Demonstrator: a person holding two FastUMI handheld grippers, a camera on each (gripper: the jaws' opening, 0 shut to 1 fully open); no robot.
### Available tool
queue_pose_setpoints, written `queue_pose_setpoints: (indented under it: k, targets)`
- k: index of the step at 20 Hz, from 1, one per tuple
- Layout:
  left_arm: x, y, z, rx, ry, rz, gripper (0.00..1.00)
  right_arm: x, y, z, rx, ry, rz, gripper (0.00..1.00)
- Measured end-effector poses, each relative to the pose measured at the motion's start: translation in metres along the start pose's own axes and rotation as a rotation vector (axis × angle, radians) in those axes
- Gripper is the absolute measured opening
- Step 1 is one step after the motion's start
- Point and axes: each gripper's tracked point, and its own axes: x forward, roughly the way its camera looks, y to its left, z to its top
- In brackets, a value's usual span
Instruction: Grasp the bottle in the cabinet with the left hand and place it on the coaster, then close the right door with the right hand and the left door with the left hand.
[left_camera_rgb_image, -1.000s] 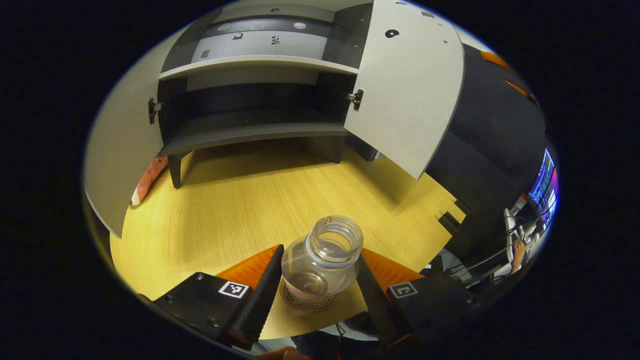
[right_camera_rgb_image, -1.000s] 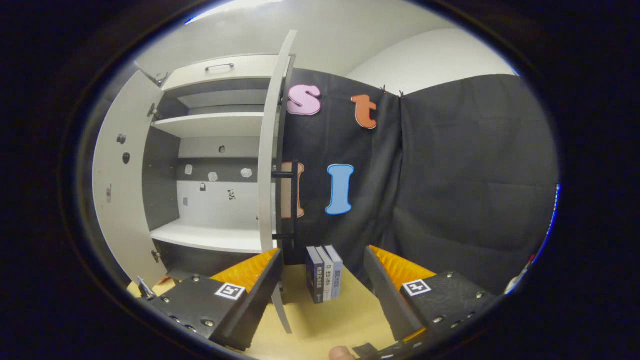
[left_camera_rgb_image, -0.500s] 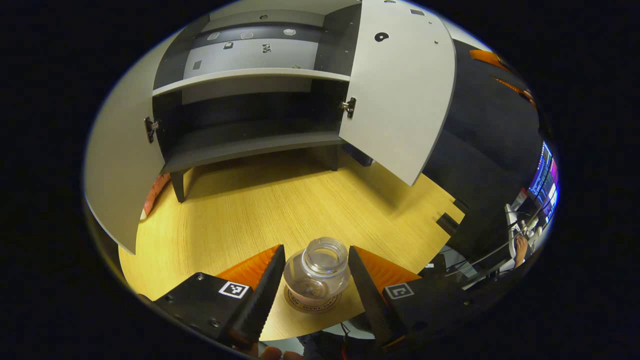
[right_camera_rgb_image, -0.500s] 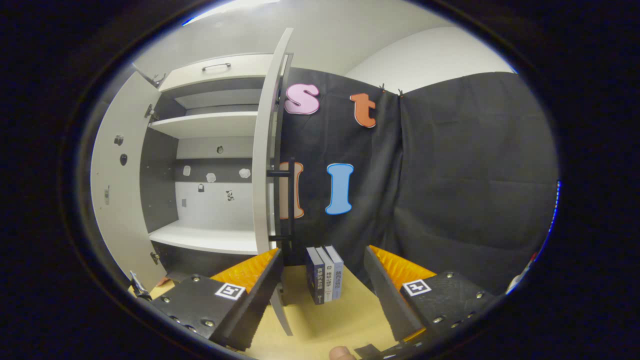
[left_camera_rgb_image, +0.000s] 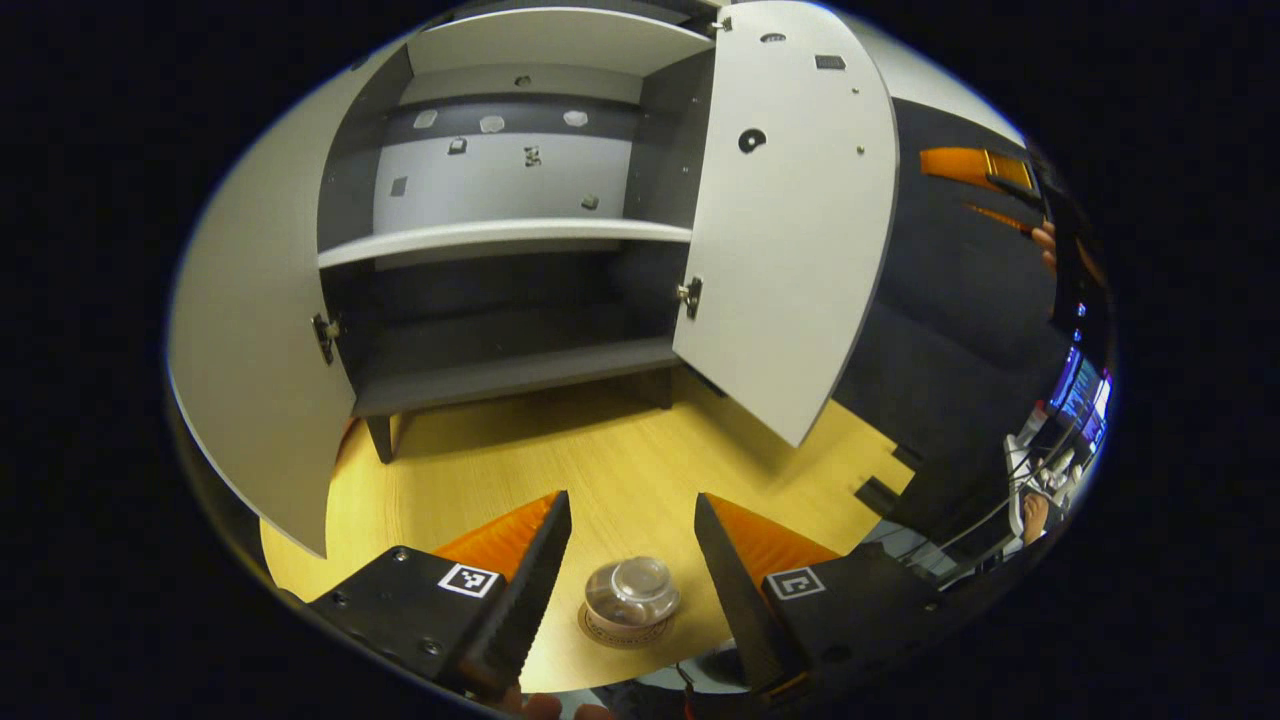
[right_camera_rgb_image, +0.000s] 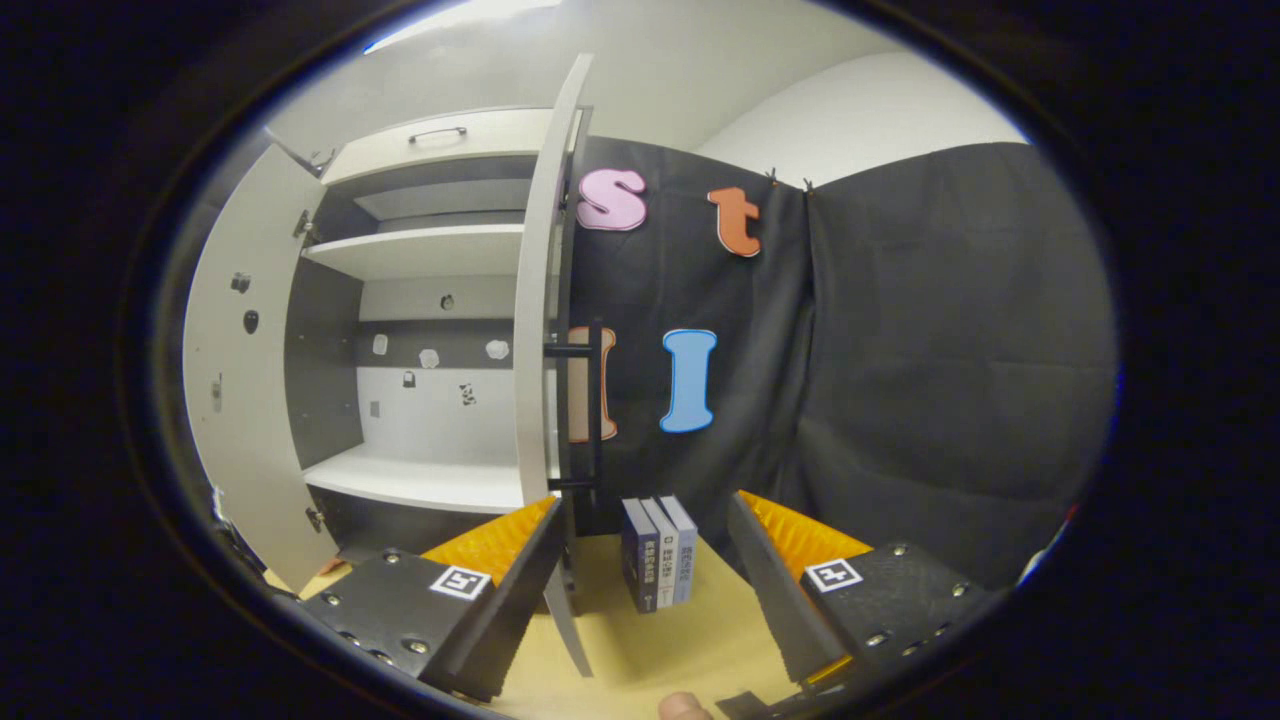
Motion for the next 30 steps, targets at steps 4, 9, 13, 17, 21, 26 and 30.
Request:
queue_pose_setpoints:
  k: [4,9,13,17,21,26,30]
  targets:
    - [-0.014,0.007,0.062,-0.015,-0.136,0.034,0.82,0.003,-0.003,0.004,-0.004,-0.009,-0.003,0.99]
    - [-0.046,0.03,0.137,-0.014,-0.306,0.135,0.82,0.011,-0.005,0.008,-0.008,-0.022,-0.007,0.99]
    - [-0.075,0.061,0.176,-0.06,-0.406,0.258,0.82,0.02,-0.006,0.013,-0.012,-0.037,-0.013,0.99]
    - [-0.106,0.097,0.202,-0.091,-0.505,0.404,0.92,0.028,-0.008,0.016,-0.007,-0.043,-0.031,0.99]
    - [-0.133,0.122,0.206,-0.102,-0.55,0.519,0.92,0.032,0.005,0.016,-0.011,-0.036,0.0,0.99]
    - [-0.153,0.147,0.197,-0.147,-0.556,0.601,0.92,0.032,0.014,0.018,-0.017,-0.032,0.065,0.97]
    - [-0.167,0.159,0.192,-0.19,-0.57,0.633,0.92,0.029,0.036,0.019,-0.024,-0.038,0.121,0.97]
